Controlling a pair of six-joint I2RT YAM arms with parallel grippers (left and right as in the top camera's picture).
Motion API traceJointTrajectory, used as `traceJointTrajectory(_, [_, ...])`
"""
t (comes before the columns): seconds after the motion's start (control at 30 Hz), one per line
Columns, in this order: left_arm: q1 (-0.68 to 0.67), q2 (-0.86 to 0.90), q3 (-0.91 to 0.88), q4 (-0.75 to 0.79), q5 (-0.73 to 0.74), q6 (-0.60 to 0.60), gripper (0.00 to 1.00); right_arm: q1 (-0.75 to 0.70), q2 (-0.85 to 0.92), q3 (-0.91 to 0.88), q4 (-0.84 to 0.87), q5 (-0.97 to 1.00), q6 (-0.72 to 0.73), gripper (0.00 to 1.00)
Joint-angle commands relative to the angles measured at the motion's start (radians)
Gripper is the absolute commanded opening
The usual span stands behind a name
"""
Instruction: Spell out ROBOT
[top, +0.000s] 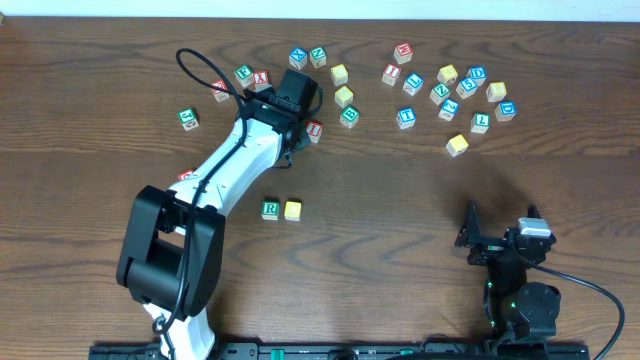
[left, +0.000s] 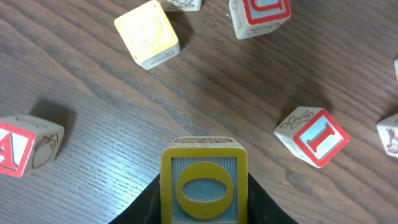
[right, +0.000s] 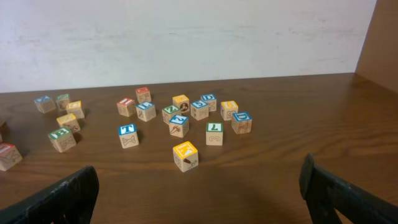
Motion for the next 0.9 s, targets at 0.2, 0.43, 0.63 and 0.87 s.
traceJointTrajectory(0.2, [-0.098, -0.015, 0.012, -0.006, -0.146, -0.170, 0.07, -0.010, -0.008, -0.002, -0.003, -0.003, -0.012, 0.99])
traceJointTrajectory(0.43, [-0.127, -0.015, 0.003, -0.007, -0.209, -0.250, 0.07, -0.010, -0.008, -0.002, -0.004, -0.003, -0.011, 0.99])
traceJointTrajectory(0.63, [-0.122, -0.014, -0.027, -0.005, -0.214, -0.286, 0.08, -0.010, -0.008, -0.002, -0.003, -0.003, -0.011, 0.99])
traceJointTrajectory(0.87, [-0.120, 0.025, -0.058, 0.015, -0.223, -0.296, 0.08, -0.010, -0.008, -0.002, -0.003, -0.003, -0.011, 0.99])
